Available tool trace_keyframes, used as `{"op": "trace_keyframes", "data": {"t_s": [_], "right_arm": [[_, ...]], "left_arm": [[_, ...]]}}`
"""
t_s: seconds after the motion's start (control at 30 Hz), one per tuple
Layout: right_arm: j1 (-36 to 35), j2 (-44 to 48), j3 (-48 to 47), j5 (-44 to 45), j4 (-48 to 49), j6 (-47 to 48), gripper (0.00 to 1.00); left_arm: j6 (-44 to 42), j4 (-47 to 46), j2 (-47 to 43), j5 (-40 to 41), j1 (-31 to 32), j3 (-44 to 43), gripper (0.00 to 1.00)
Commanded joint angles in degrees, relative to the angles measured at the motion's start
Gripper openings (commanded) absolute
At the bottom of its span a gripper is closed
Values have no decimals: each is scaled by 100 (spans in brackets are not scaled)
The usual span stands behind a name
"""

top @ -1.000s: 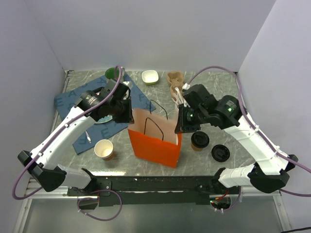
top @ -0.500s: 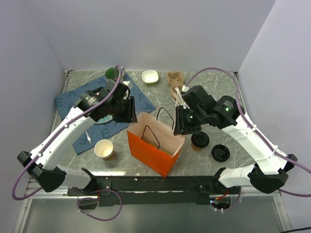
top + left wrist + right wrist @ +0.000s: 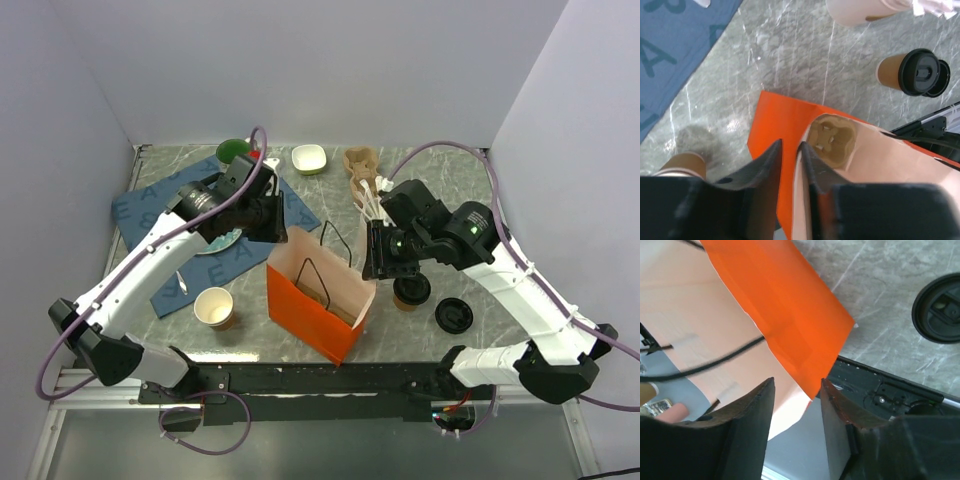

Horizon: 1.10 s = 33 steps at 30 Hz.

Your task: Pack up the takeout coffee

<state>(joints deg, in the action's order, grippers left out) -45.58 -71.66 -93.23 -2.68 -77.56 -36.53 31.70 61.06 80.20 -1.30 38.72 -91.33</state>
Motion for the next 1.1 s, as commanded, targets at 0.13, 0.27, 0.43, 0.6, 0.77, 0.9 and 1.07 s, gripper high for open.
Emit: {"op": "trace_keyframes", "data": {"t_s": [0.13,0.27,0.43,0.6,0.77,0.9,1.07], "right_arm": [[49,170,323,65,47,260,41],[49,30,350,127,609,638,24],[120,-304,-81,565,1154,1367,3],[137,-174,355,716,2023,1990,0],[137,459,1131,698,3246,2351,0],[129,916,1946,795,4018,2510,0],[94,1549,2537,847,4714,2818,0]], "left_arm": [[-349,-515,118,-107,13,-368,1],[-235,-875,-31,16,13,-359,1],[-340,-1315,-311,121,13,-272,1],[-227,-1877,-883,428,13,518,15],[-86,-1484,-1341,894,13,766,63],[116,-1070,-1577,1237,13,581,73],[266,-631,-1666,1518,13,37,79]]}}
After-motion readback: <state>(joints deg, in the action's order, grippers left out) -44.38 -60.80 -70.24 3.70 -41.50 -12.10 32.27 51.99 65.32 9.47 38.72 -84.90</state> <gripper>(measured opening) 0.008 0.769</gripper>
